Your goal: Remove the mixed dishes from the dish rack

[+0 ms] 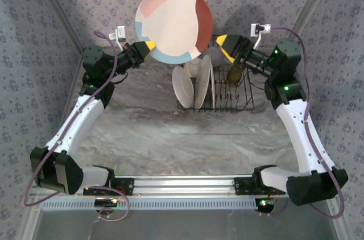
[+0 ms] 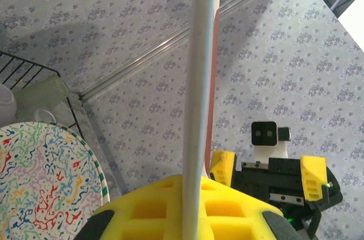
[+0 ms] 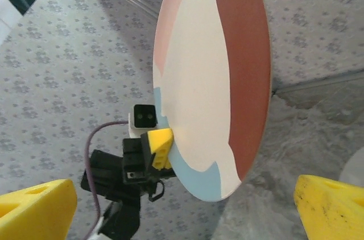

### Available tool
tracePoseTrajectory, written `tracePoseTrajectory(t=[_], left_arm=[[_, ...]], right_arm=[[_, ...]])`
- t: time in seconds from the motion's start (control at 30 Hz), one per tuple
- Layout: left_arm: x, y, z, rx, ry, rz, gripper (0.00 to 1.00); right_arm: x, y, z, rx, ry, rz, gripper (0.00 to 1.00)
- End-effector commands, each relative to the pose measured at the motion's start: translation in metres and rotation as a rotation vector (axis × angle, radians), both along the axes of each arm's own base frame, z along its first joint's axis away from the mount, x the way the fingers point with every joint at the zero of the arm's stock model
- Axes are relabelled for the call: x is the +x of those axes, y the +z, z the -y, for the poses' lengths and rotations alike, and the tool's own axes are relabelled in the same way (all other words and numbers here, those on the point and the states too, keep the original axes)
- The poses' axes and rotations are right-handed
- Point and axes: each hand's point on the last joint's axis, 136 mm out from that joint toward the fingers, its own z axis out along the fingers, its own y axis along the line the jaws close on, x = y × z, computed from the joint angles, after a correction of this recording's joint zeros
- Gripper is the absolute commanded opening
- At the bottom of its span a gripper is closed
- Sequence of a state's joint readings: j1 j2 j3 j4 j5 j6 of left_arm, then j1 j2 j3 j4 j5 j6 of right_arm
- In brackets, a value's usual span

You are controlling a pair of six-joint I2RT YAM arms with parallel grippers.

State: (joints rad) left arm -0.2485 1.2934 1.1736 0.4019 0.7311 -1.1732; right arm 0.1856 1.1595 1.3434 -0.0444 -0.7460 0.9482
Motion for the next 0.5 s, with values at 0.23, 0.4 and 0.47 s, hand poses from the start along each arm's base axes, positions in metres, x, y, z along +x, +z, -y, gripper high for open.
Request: tracePoseTrajectory(t=[0.23,0.4,0.47], left_arm=[[0.022,0.009,-0.071,-0.019,0.2,0.011,0.0],[0.048,-0.032,-0.099,-0.017,0.247,-0.095,0.0],[0.058,-0.051,-0.11,-0.013,0.261,-0.133,0.0]], right_arm=[[-0.04,-0.021,0.019,-0.299,-0.138,0.091,1.0],[-0.051,-0.032,0.019,-0.375,-0.14,0.096,1.0],[-0.054,-0.036,0.018,-0.395,-0.134,0.096,1.0]])
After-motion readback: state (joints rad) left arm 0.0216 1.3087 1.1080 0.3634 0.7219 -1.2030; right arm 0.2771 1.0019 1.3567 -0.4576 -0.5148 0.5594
